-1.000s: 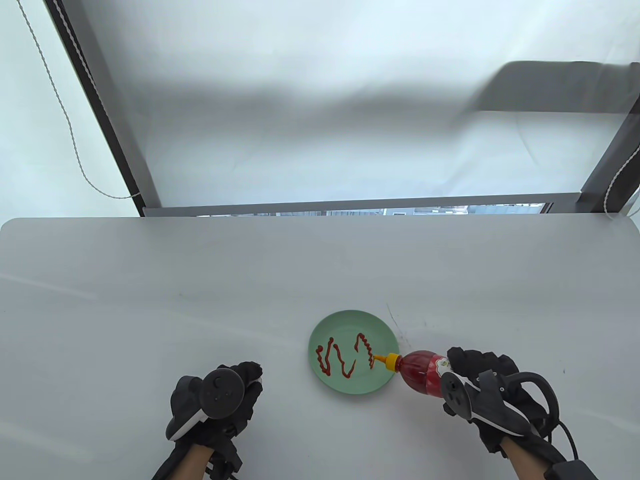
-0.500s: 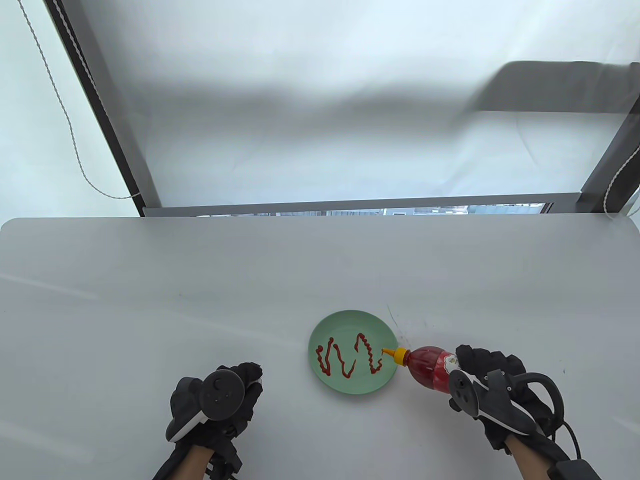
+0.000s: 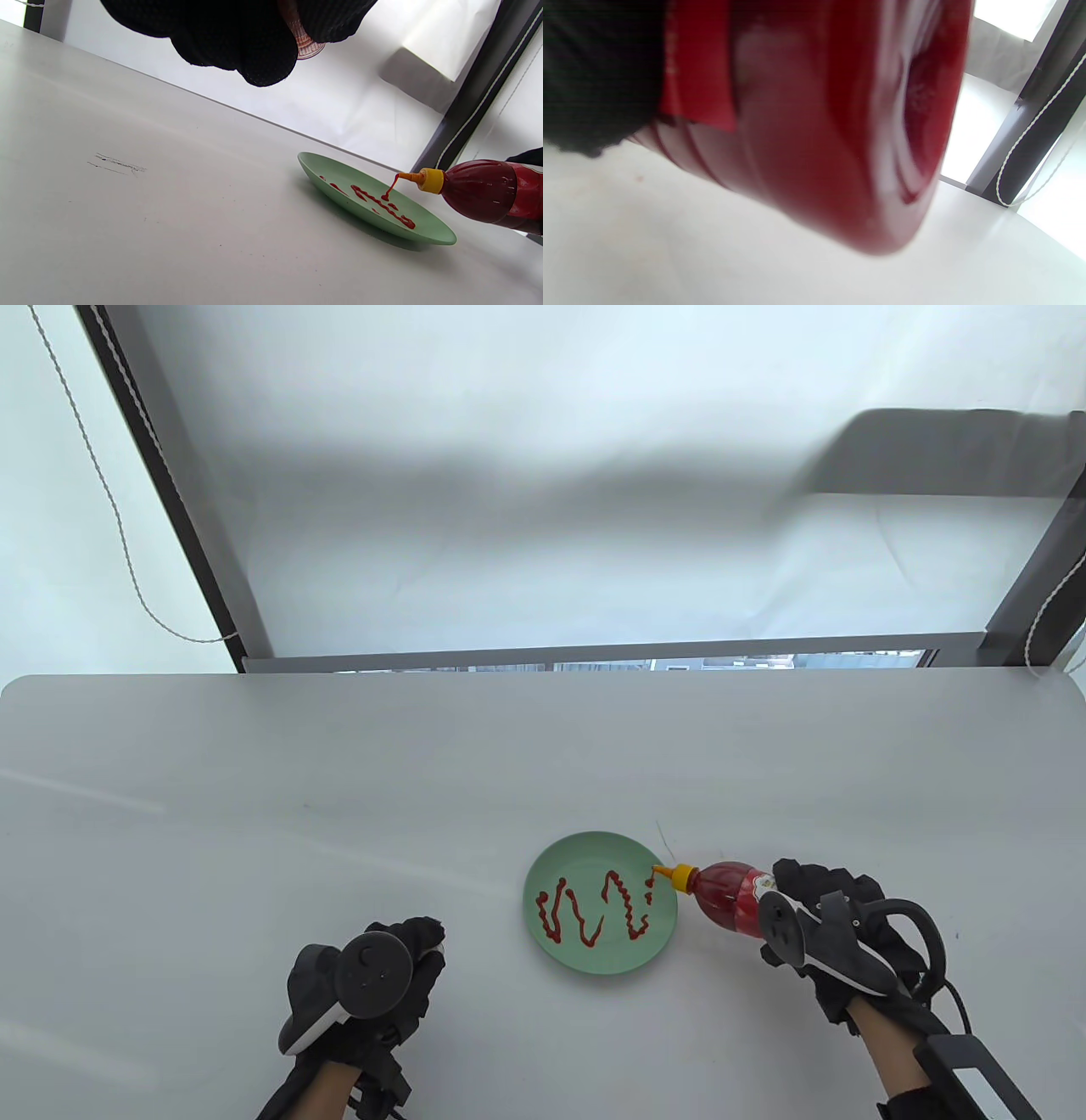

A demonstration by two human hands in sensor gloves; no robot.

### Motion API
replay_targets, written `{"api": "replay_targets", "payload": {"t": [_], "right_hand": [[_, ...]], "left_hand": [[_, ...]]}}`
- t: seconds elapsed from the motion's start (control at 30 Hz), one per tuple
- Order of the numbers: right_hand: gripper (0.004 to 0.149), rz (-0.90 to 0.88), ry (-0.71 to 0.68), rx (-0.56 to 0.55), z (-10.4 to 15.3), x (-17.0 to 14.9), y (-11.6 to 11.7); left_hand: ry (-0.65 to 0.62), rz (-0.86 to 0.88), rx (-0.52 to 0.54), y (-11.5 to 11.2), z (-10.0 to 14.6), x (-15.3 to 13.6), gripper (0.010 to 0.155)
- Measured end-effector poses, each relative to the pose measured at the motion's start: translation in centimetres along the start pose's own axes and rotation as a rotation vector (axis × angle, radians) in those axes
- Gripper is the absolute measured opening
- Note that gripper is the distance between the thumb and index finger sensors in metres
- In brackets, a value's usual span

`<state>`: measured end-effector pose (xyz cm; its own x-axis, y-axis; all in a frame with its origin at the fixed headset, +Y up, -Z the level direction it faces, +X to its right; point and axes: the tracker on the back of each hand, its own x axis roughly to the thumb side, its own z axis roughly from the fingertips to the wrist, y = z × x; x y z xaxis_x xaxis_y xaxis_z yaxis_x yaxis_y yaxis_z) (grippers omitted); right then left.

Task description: Squeeze ketchup bottle to draw patterns on plate

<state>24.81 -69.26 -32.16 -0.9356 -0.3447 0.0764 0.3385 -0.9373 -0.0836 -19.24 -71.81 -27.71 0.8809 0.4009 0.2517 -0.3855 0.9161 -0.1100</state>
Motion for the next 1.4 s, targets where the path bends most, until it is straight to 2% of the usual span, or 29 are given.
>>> {"api": "replay_targets", "payload": {"t": [0.2, 0.7, 0.9, 1.4], "right_hand": [[0.093, 0.019, -0.009, 0.018, 0.7, -0.2, 0.2], [0.092, -0.023, 0.007, 0.013, 5.1, -0.8, 0.7], [0.097, -0.043, 0.02, 0.018, 5.6, -1.2, 0.7], [0.1, -0.193, 0.037, -0.068, 6.5, -2.3, 1.2]], "left_hand": [[0.002, 0.004, 0.008, 0.0, 0.0, -0.1, 0.045], [-0.005, -0.016, 0.006, -0.1, 0.2, 0.1, 0.045], [0.003, -0.011, 0.01, 0.0, 0.3, 0.0, 0.045], [0.028, -0.028, -0.003, -0.4, 0.1, 0.0, 0.045]]}}
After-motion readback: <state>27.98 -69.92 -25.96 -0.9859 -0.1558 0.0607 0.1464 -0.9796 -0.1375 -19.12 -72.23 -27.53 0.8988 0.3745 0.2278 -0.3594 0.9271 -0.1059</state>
